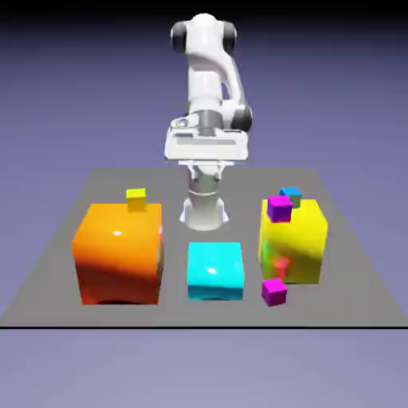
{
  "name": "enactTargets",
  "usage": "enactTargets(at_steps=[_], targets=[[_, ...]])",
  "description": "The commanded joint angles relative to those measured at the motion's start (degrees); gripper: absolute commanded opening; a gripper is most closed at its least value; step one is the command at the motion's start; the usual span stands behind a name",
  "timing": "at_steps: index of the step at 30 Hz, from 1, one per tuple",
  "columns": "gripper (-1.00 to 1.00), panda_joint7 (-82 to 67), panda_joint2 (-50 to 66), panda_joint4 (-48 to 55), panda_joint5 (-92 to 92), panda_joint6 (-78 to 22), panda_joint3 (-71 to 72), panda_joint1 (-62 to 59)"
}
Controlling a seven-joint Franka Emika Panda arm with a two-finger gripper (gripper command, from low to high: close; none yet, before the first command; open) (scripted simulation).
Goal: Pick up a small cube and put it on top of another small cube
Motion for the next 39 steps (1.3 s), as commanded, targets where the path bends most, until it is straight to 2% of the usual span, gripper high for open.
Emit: enactTargets(at_steps=[1, 39], targets=[[0.00, -1.4, -0.3, 0.4, -0.5, -0.4, -2.0, 2.1], [0.00, -54.8, -12.2, 15.8, -18.2, -16.6, -78.0, 81.0]])
